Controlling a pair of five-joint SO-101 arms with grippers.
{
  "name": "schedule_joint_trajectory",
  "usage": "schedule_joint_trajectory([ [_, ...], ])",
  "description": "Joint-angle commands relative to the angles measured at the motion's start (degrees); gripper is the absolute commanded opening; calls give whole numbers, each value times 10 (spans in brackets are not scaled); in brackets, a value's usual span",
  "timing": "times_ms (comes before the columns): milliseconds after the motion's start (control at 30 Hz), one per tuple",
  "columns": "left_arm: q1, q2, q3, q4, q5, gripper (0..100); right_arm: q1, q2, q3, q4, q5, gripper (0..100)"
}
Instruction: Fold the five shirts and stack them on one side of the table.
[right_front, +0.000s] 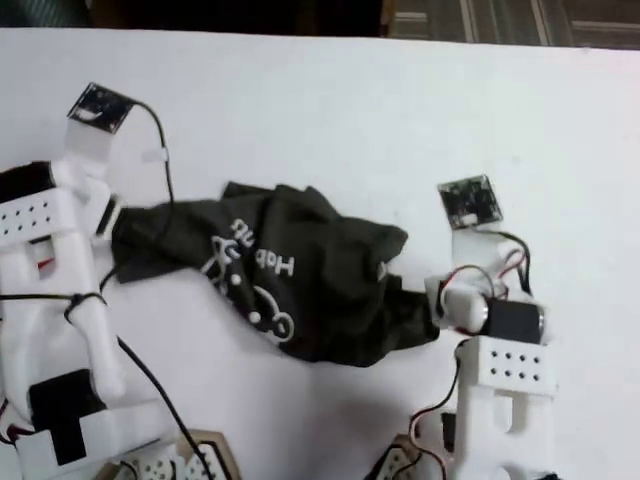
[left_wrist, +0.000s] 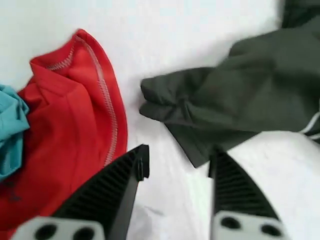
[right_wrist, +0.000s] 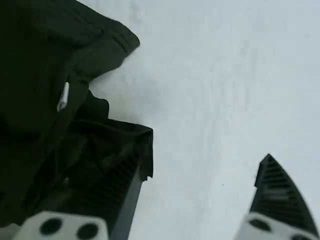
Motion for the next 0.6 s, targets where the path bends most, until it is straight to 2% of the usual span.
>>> schedule_joint_trajectory([
  [0,11,-9,-43,70,2,239,-20,-8,-4,-41,-38,328],
  [133,67,-9,-74,180,9,233,-52,-8,-4,-64,-55,328],
  [200,91,-8,-77,203,40,233,-90,-7,-4,-62,-55,329],
  [367,126,-4,-57,197,72,234,-150,1,-4,-74,-59,329],
  [567,136,-8,50,139,73,234,-153,113,-12,-127,-74,330],
])
